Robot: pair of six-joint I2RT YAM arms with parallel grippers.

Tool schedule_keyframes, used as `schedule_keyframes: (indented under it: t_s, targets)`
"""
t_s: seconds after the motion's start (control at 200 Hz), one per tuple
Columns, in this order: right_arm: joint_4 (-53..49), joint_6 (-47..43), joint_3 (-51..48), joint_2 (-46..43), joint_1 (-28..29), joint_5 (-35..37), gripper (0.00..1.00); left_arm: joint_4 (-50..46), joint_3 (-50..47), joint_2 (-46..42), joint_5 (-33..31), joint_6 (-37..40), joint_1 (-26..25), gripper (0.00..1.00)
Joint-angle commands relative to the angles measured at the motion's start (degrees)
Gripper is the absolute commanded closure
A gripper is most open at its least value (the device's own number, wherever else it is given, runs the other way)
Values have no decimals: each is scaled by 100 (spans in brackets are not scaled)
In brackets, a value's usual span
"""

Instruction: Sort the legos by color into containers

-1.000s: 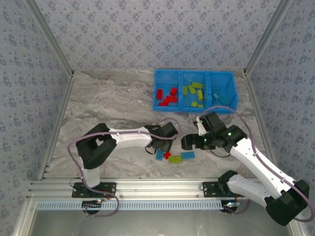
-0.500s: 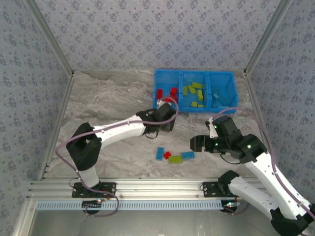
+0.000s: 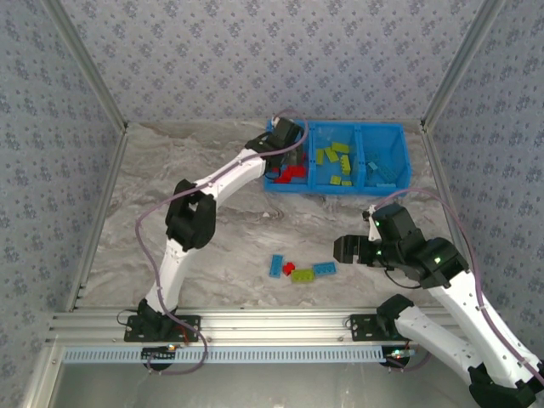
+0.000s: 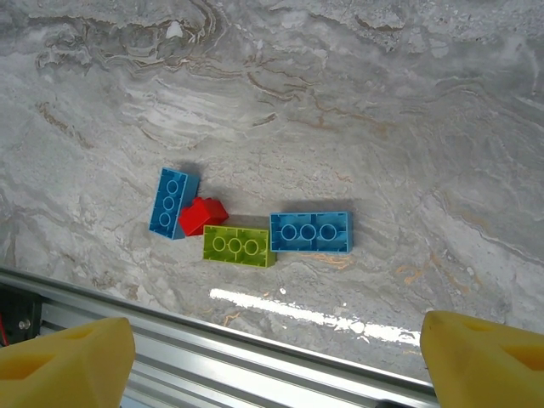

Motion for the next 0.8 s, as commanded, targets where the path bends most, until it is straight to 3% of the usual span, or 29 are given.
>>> schedule_keyframes:
  t_s: [0.0, 0.18, 0.39, 0.515, 0.675, 0.795]
  targets:
    - [-143, 116, 148, -2, -17, 72, 10, -405, 708, -88, 183, 259, -54, 22]
    - [-22, 184, 81, 33, -19, 98, 10, -313, 158, -847, 360, 154, -108, 26]
    - [93, 658, -400, 369, 130, 214, 10, 974, -2772, -3328, 343, 254, -661, 28]
    - [368, 1540, -843, 632, 430, 463, 11, 1246, -4355, -4857, 453, 1138, -1269, 27]
    - [887, 2881, -1385, 1284, 1039, 682, 8, 666, -5661, -6505, 549, 2510, -2130, 24]
    - [1342, 3800, -1551, 1879, 1274, 634, 2, 83, -6250, -7479, 691, 2953, -2286, 21]
